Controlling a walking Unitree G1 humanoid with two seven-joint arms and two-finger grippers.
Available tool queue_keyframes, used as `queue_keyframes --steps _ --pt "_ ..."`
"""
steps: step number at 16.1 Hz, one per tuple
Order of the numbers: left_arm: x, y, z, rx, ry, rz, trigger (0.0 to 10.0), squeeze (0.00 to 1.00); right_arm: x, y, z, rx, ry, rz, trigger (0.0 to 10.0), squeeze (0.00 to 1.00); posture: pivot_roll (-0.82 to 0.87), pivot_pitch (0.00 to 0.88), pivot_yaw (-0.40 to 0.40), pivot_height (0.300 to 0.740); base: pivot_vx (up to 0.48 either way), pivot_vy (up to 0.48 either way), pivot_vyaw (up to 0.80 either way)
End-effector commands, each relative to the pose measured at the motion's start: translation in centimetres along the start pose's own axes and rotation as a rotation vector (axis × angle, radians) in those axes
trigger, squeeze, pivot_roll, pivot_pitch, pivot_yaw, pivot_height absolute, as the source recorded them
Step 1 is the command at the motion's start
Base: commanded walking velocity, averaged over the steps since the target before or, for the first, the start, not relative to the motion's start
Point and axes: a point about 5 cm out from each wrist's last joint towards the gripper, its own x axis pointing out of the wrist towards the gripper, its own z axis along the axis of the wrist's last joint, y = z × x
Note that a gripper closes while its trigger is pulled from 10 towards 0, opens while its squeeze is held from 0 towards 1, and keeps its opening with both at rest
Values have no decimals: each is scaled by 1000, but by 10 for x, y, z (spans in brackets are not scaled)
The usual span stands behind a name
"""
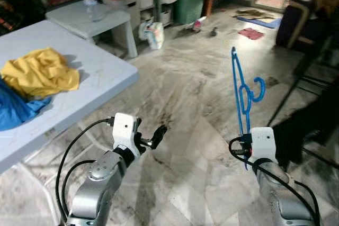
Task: Hang hanger
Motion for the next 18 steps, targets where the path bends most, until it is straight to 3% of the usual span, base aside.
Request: queue_keyframes --steps 1,7,13,18 --pt "-1 -1 4 7 -7 -9 10000 0 -1 1 5 17 -18 16 10000 0 -29 35 -7 740 0 371 -450" --pt "-1 -1 4 8 1 -10 10000 0 -1 3 6 15 -15 20 10000 0 -30 34 -9 740 0 375 0" --pt "0 -1 4 13 1 -17 10000 0 1 4 6 14 -12 23 10000 0 -29 30 -7 740 0 373 -724" --pt "0 -2 6 24 -18 -25 10000 0 2 5 7 14 -15 21 10000 0 -29 27 -6 740 0 0 -800"
